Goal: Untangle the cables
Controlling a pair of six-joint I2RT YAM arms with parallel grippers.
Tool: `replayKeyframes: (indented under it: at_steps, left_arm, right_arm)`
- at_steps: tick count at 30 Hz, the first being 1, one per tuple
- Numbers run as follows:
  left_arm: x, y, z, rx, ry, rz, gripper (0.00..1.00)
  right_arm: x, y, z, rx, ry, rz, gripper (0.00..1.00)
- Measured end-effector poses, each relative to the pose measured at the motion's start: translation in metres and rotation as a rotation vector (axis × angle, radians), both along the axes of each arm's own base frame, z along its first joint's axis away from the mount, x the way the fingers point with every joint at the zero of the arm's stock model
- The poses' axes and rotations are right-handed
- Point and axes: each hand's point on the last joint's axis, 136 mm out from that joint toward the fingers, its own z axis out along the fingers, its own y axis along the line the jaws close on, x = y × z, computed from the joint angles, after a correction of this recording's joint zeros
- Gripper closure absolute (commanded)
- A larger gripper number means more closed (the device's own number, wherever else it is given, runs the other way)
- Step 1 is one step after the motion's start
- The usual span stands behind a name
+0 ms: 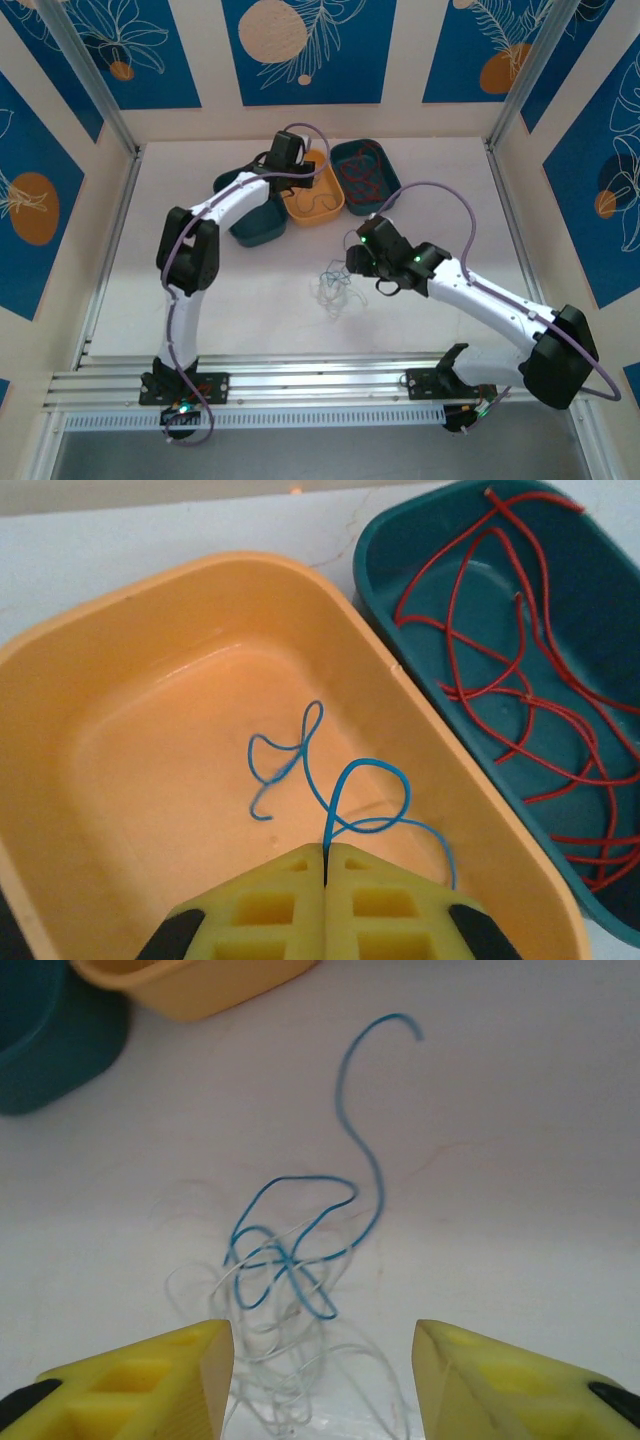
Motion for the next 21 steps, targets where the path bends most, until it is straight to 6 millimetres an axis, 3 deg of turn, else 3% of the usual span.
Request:
replayKeyframes:
  at_steps: [4,9,15,21]
  left_arm:
    - [0.008,-0.005,-0.008,-0.001,0.022,-0.009,0.89]
    - [0.017,-0.007,-0.009,-0.014,0.038,0.002,0.57]
    - [0.02,-0.004,-0.005,-0.031,0.05,-0.002,0.22]
    - [0.018,-0.006,-0.002,-0.035,0.045,-0.02,0.0]
  right_arm:
    - [0.003,-0.009,-0.011,-0.031,0.059,-0.059,0.51]
    - [0.002,-0.015,-0.028,-0.071,0.129,-0.095,0.53]
    - [0.003,-0.017,-0.034,-0.089,0.16,-0.115,0.54]
    - [0.008,-0.02,-0.04,-0.106,0.188,-0.138,0.57]
